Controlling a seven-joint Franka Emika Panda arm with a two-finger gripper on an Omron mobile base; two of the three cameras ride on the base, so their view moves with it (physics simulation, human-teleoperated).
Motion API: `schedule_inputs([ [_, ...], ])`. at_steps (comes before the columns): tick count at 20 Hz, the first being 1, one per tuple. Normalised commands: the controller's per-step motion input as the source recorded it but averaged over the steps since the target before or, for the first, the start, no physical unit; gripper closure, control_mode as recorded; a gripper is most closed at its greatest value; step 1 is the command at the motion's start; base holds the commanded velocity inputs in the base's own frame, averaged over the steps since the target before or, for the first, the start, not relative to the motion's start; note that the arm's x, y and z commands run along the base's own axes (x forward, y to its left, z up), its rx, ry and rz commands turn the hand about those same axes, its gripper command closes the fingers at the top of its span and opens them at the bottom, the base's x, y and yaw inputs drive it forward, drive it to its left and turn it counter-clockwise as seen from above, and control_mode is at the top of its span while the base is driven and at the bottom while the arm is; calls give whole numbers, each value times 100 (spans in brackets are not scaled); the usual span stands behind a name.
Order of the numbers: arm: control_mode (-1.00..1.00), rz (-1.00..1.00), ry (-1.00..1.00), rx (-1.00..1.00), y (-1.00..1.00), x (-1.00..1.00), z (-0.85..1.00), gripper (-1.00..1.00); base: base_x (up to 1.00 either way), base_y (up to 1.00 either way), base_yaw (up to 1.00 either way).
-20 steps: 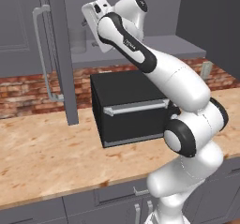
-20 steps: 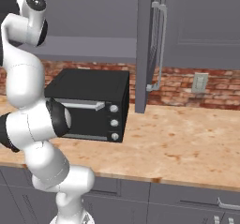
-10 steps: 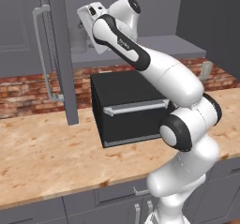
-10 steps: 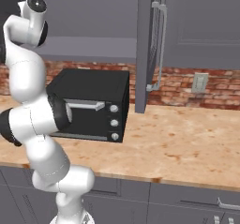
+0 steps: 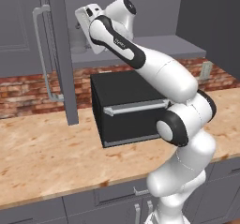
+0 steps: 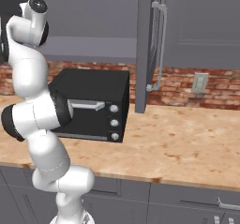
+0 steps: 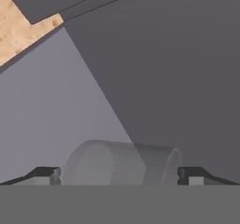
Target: There is a bowl on the dining counter. Grab a lemon wedge from the fridge and place it in the bowl. Then get the liquor bottle and glass cup from the cabinet and place them next to the bowl.
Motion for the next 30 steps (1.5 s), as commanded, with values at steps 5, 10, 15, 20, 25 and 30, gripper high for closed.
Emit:
schedule_inputs([
  [5,-100,0,2,0,0,17,-2,-100,0,0,0],
  [10,-100,0,1,0,0,17,-1,-100,0,0,0],
  [15,-100,0,0,0,0,25,0,-100,0,0,0],
  [20,-100,0,0,0,0,26,0,-100,0,0,0],
  [25,-100,0,1,0,0,21,-3,-100,0,0,0],
  [30,-100,0,1,0,0,17,-6,-100,0,0,0],
])
